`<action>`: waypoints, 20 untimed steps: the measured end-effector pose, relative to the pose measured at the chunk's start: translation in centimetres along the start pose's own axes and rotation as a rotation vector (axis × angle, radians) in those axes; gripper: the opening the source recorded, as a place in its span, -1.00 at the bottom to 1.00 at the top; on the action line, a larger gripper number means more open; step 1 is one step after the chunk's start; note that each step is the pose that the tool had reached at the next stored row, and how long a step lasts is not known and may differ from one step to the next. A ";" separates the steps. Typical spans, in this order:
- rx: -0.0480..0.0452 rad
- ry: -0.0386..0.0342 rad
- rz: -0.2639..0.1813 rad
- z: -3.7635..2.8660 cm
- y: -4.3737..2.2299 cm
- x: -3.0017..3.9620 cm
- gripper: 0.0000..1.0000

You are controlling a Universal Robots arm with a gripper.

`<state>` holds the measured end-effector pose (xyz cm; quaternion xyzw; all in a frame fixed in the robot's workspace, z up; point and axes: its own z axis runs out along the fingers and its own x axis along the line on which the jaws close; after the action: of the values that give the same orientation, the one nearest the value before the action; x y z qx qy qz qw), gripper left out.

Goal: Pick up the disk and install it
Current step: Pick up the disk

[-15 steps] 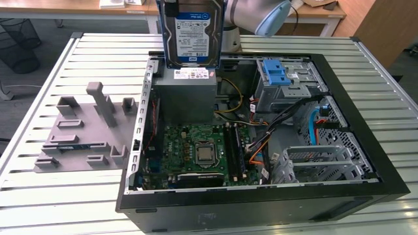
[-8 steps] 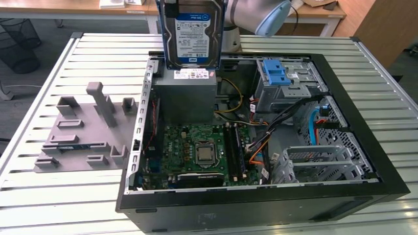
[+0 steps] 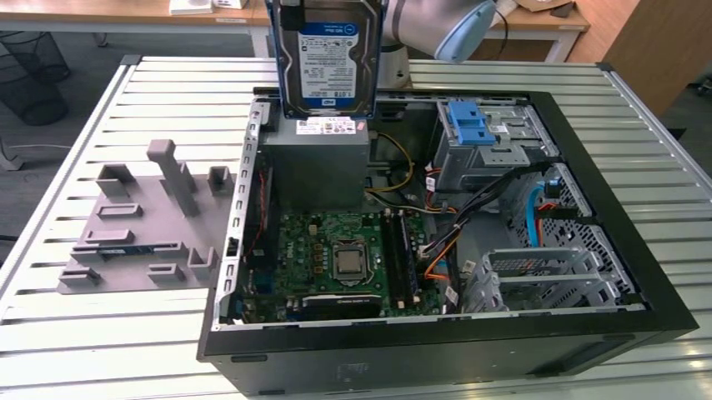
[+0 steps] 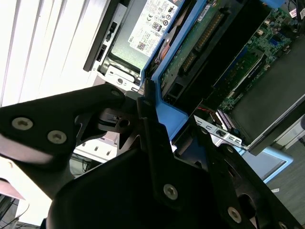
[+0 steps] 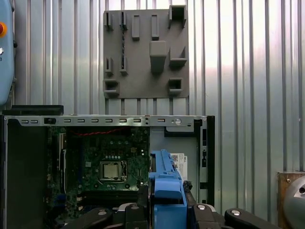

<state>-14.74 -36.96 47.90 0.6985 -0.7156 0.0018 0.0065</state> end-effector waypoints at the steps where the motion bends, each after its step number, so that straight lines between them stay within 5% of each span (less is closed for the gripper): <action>1: 0.0000 0.0000 0.000 0.00 0.00 0.00 -0.27; 13: 0.0000 0.0000 0.000 0.00 -1.02 -0.02 -0.27; 20: 0.0000 0.0000 0.000 -0.01 -2.30 -0.05 -0.27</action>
<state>-12.44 -36.97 47.90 0.6985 -0.7156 0.0018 0.0065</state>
